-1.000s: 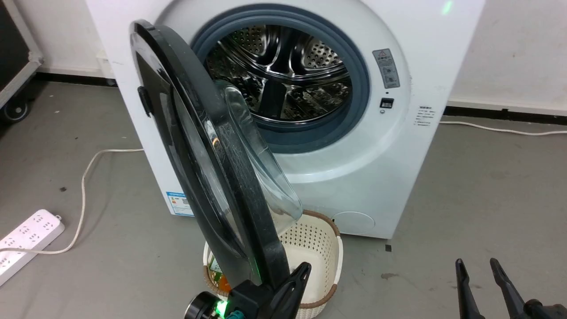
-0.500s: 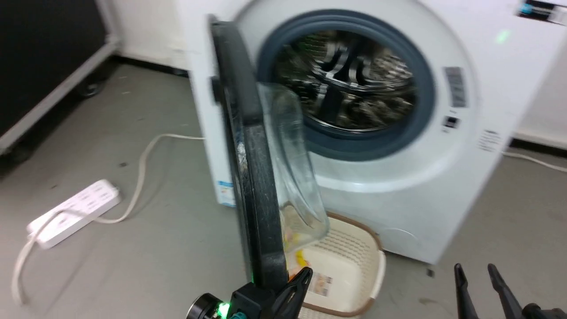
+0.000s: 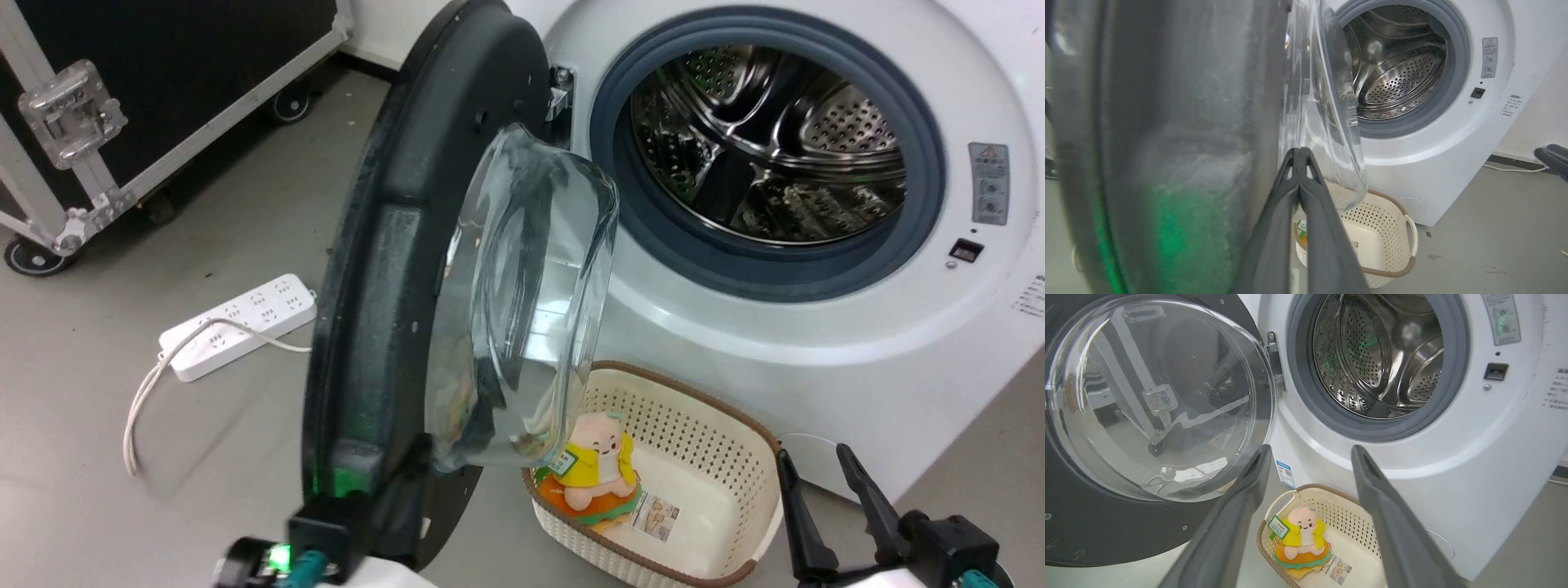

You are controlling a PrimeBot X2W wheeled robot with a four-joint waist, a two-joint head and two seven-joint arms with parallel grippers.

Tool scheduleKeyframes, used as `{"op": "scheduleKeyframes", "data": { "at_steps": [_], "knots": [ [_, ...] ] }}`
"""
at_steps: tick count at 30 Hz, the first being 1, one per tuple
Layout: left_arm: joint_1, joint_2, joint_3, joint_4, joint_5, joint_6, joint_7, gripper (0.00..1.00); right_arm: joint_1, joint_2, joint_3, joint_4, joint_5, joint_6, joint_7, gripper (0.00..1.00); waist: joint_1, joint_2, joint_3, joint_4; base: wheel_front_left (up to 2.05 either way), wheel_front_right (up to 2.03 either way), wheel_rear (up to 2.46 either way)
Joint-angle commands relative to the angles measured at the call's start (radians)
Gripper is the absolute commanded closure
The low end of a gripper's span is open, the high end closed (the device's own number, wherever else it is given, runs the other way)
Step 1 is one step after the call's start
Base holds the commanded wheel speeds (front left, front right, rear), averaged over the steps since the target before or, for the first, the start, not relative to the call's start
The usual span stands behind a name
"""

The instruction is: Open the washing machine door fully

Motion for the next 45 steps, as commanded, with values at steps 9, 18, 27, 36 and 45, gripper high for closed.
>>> {"op": "scheduleKeyframes", "data": {
  "at_steps": [9,18,27,36,45],
  "knots": [
    [0.029,0.033,0.158,-0.021,-0.055,0.077,-0.039,1.0,-0.04,-0.027,0.025,0.025,-0.005,0.001,0.012,0.0,-0.0001,0.0,0.041,0.02,0.0,0.0,0.0],
    [-0.079,0.112,0.333,0.102,-0.159,0.069,-0.075,1.0,-0.005,-0.065,-0.03,-0.068,-0.032,0.001,0.061,0.0,-0.0001,0.0,0.136,0.021,0.0,0.0,0.0],
    [-0.299,0.204,0.405,0.352,-0.23,0.008,-0.074,1.0,0.05,-0.079,-0.096,-0.2,-0.057,0.001,0.117,0.0,-0.0001,0.0,0.216,0.019,0.0,0.0,0.0],
    [-0.513,0.299,0.466,0.641,-0.283,-0.053,-0.131,1.0,0.06,-0.107,-0.118,-0.296,-0.067,0.001,0.174,0.0,-0.0001,0.0,0.29,-0.018,0.0,0.0,0.0],
    [-0.628,0.337,0.451,0.828,-0.274,-0.092,-0.205,1.0,0.06,-0.114,-0.136,-0.33,-0.068,0.001,0.195,0.0,-0.0001,0.0,0.311,-0.038,0.0,0.0,0.0]
  ]
}}
